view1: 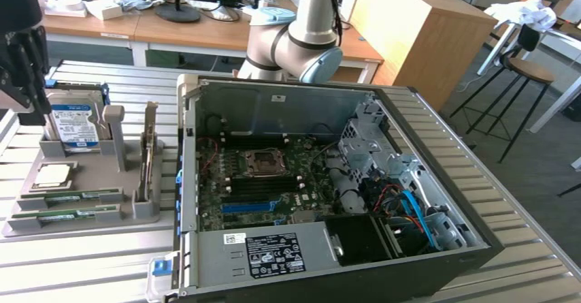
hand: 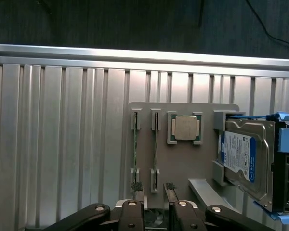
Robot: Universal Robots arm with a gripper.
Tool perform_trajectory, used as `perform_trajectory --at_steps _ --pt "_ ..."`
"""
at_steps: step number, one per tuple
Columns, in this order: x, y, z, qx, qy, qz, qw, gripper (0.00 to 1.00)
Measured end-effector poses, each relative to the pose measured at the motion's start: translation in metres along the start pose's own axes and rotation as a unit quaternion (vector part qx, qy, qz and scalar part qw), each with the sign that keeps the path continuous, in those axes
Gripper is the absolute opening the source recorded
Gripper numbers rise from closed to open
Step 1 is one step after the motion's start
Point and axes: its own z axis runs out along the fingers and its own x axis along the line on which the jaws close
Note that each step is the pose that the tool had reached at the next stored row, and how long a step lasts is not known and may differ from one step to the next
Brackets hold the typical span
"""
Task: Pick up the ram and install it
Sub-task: 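Pick up the ram and move it above insertion slot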
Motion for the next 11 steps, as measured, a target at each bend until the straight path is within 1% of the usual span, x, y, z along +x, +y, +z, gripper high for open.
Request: perform_trajectory --at_steps 11 --pt "0.0000 0.0000 0.0096 0.0000 0.0000 0.000 1.0000 0.30"
